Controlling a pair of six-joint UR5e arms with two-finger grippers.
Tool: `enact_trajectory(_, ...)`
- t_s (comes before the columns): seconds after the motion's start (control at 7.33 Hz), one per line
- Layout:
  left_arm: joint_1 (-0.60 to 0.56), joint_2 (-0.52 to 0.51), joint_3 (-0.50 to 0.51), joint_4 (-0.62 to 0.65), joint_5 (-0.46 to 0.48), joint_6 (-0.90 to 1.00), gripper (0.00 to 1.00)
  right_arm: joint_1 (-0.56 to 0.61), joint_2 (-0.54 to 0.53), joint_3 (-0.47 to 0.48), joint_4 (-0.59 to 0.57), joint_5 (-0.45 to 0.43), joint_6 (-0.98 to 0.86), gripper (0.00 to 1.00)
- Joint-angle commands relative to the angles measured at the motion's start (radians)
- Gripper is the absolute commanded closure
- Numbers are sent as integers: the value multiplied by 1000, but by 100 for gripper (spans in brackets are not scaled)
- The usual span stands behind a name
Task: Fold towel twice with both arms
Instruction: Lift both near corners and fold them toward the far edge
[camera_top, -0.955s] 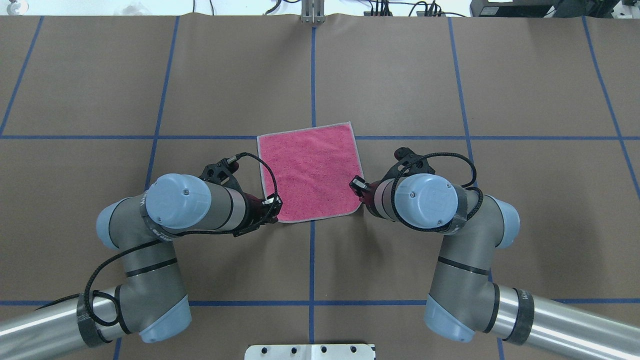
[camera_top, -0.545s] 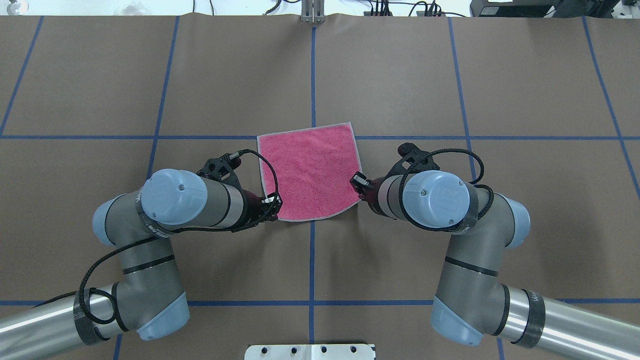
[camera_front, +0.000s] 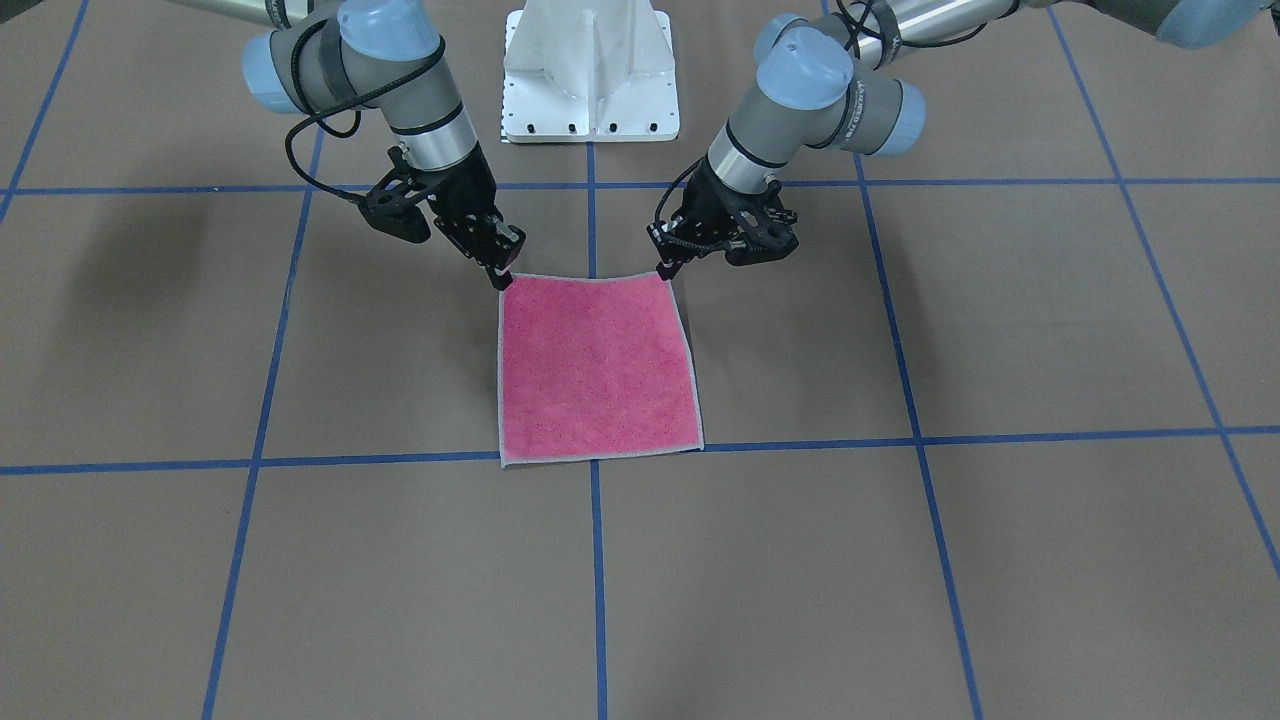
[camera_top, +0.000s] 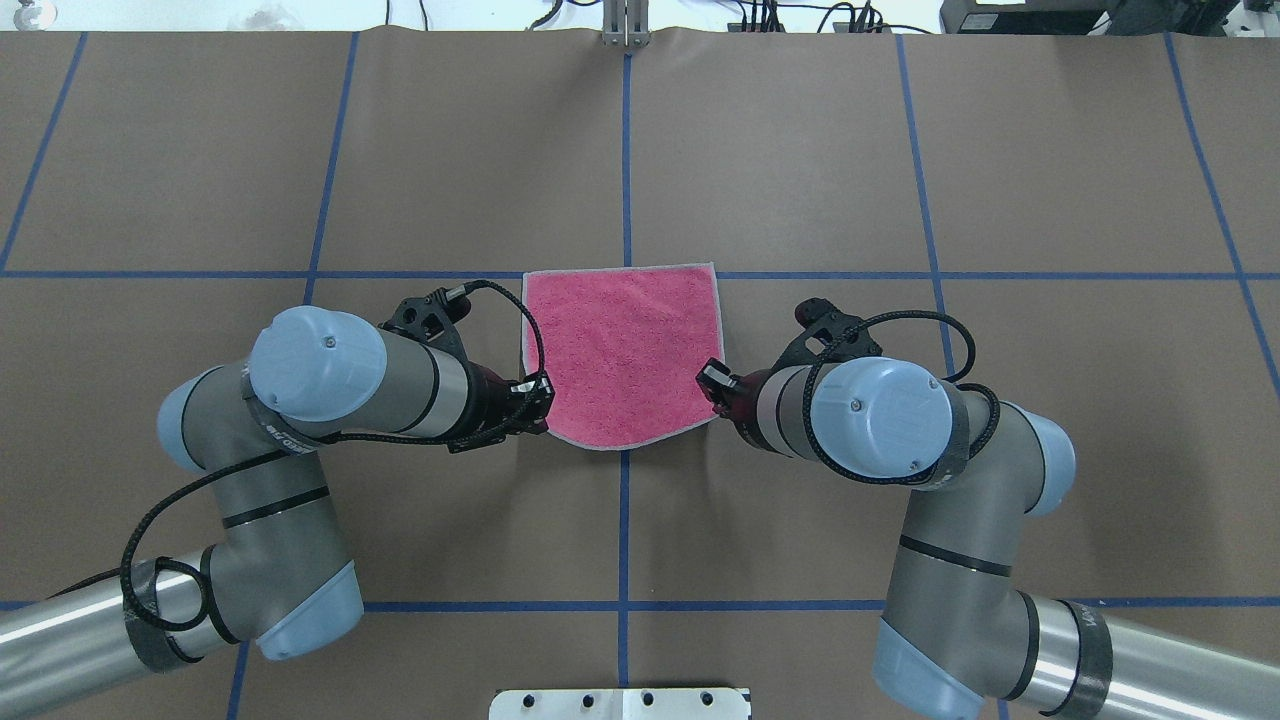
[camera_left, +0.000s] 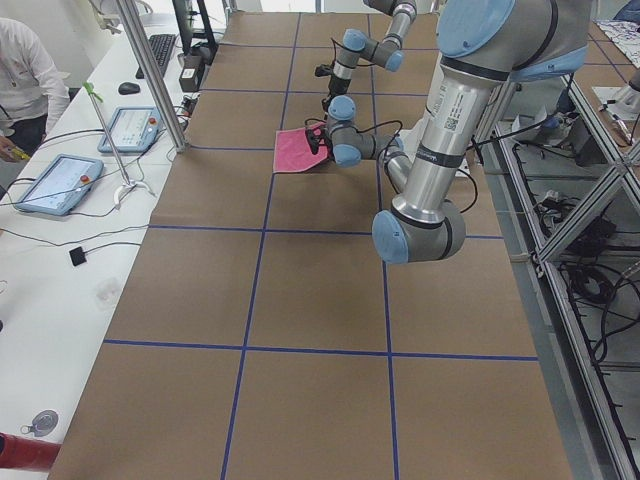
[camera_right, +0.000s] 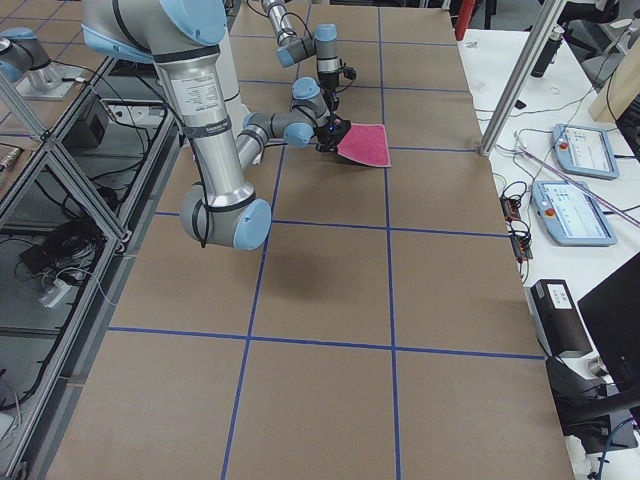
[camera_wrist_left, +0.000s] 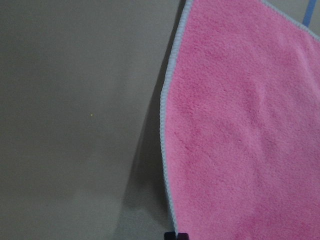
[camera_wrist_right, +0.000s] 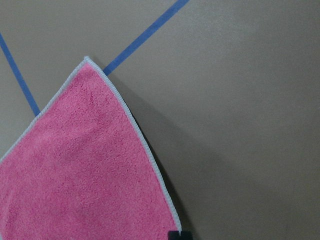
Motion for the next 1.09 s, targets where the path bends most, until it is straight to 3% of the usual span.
enact_trajectory(0.0,-20,6,-15,2,-26,18,100,-8,-7,6,-1,-1,0,100)
enact_trajectory(0.95,-81,-15,5,8,-18,21,100,52,7,-13,-4,4,-13,100)
